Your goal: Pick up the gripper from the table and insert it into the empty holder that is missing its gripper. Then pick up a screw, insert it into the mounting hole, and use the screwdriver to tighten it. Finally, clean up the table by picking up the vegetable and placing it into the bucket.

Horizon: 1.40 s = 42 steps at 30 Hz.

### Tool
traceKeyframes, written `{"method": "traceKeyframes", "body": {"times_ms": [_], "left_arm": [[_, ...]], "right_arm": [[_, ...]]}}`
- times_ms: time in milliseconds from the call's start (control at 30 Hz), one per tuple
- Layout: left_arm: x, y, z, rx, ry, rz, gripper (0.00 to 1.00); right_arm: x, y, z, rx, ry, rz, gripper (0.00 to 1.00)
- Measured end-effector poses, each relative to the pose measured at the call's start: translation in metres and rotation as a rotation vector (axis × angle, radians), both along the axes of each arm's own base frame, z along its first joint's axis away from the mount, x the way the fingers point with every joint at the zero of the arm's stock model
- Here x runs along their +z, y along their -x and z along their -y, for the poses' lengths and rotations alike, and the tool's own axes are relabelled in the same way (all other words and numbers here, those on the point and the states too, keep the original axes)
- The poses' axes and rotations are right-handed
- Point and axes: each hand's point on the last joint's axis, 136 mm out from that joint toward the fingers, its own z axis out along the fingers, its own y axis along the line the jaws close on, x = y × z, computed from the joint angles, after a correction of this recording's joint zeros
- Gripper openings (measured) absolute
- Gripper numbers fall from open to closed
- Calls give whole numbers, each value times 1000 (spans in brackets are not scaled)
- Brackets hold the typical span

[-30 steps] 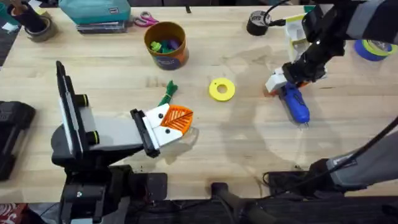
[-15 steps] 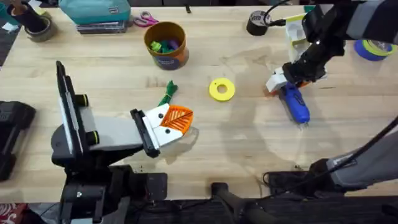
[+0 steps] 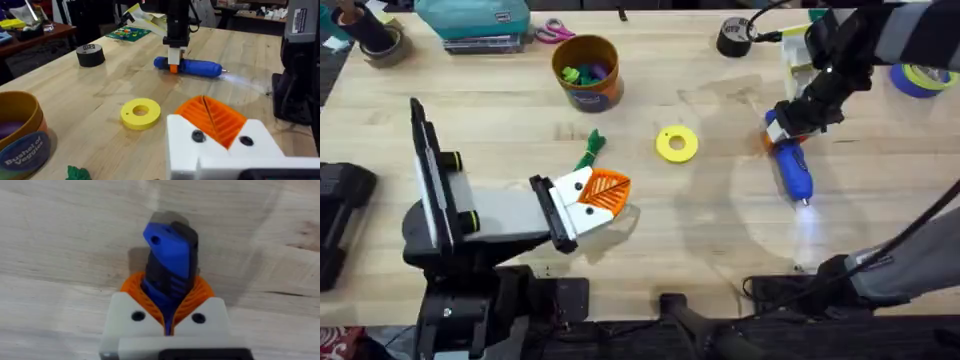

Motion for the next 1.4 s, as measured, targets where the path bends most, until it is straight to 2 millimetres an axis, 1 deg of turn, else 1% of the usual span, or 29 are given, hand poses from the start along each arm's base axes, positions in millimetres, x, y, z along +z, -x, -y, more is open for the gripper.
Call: {"method": "traceKeyframes", "body": {"times_ms": [267,433,467,533,633,733,800,900,1033,1133,1233,1333,1400], "left_arm": [[0,0,0,0,0,0,4],[0,0,0,0,0,0,4],[0,0,0,0,0,0,4],[0,0,0,0,0,0,4],[0,0,0,0,0,0,4],[0,0,0,0,0,0,4],[0,0,0,0,0,0,4],[0,0,0,0,0,0,4],[0,0,0,0,0,0,4],[0,0,0,0,0,0,4],[0,0,0,0,0,0,4],[0,0,0,0,0,0,4],[0,0,0,0,0,0,4]], "right_arm": [[0,1,0,0,0,-5,25],[4,3,-1,-5,-7,-17,25],[15,-6,-2,-10,-8,25,25],[30,-13,-1,-16,-7,76,25],[66,-29,-2,-32,-6,194,25],[113,-47,-5,-43,-10,345,25],[145,-56,-11,-34,-16,440,25],[193,-66,-27,-7,-34,586,25],[260,-79,-55,32,-86,812,25],[305,-82,-78,49,-148,975,25],[346,-80,-103,81,-227,1120,25],[384,-73,-131,141,-333,1243,25],[403,-67,-149,189,-404,1301,25]]}}
